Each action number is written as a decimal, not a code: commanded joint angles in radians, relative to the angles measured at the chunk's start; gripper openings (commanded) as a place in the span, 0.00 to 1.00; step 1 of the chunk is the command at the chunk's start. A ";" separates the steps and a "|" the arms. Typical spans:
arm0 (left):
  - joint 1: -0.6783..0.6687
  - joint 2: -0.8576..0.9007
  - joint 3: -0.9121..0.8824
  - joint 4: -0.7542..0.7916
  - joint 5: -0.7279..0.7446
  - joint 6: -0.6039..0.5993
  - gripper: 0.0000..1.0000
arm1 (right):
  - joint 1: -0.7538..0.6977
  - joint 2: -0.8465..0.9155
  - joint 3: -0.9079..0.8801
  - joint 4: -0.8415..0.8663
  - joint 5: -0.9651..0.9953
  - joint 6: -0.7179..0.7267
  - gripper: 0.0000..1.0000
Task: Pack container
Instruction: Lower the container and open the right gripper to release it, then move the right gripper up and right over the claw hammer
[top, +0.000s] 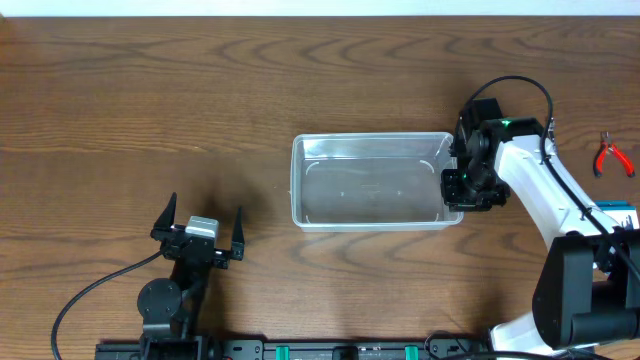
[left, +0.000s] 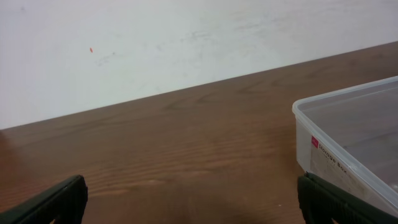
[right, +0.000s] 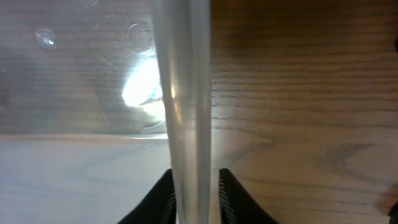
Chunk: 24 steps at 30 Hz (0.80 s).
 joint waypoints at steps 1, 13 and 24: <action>0.003 -0.006 -0.019 -0.032 0.003 -0.005 0.98 | -0.003 -0.005 -0.002 -0.001 0.011 -0.011 0.29; 0.003 -0.006 -0.019 -0.032 0.003 -0.005 0.98 | -0.003 -0.005 0.161 -0.062 -0.023 -0.026 0.43; 0.003 -0.006 -0.019 -0.032 0.003 -0.005 0.98 | -0.013 -0.010 0.510 -0.310 0.049 -0.026 0.99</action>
